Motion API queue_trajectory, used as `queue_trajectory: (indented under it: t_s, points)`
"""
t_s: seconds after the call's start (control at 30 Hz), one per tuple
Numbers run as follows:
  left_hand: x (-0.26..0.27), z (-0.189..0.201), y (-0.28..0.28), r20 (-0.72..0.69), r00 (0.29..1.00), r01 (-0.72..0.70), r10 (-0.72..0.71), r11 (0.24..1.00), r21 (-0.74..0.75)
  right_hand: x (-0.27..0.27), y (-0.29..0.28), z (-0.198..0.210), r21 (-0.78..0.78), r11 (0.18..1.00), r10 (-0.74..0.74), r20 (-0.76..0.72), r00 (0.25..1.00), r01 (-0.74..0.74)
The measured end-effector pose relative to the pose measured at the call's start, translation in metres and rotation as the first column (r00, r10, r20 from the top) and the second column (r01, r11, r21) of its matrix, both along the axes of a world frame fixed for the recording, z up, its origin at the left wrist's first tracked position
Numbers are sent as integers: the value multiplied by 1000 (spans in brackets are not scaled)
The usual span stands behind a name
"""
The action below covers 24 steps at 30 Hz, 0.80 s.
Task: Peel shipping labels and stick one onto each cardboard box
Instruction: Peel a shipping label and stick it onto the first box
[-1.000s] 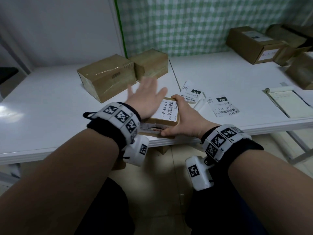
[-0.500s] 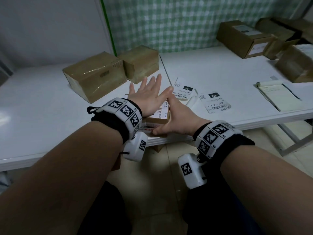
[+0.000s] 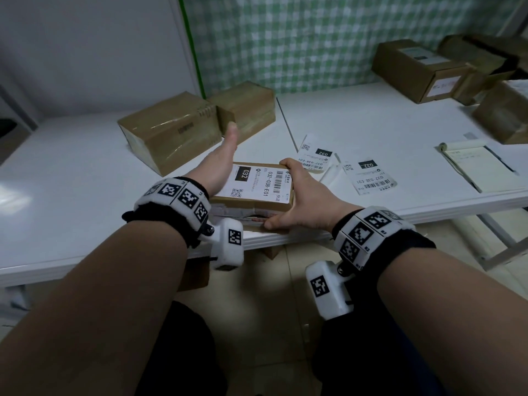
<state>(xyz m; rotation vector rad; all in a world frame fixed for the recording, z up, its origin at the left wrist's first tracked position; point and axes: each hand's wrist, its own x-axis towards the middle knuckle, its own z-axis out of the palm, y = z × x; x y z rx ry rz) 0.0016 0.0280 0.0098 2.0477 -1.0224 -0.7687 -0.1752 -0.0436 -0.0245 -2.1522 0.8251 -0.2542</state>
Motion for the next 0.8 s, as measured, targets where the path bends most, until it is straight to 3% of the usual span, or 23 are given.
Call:
queue_trajectory:
  t_s: [0.13,0.27,0.33,0.43,0.6,0.7,0.8]
  points:
    - [5,-3,7,-190,976,-122,108,991,-61,0,-1,2,7,1000,8,-18,1000,-8]
    - [5,-5,17,-279,951,-130,133,991,30,1,-1,0,47,999,13,6,1000,-13]
    - [8,-5,18,-321,941,-113,109,994,6,2,-1,1,51,999,13,34,999,-15]
    - [12,2,19,-395,911,-164,118,983,-83,5,-3,11,47,999,7,129,992,-13]
    - [18,17,26,-472,878,-124,86,991,-51,10,-12,31,108,994,-33,270,962,4]
    - [21,24,30,-549,827,-159,117,987,-28,13,-19,34,113,987,-145,316,938,114]
    - [20,30,25,-635,766,-208,101,973,-96,19,-24,35,186,946,-315,340,886,265]
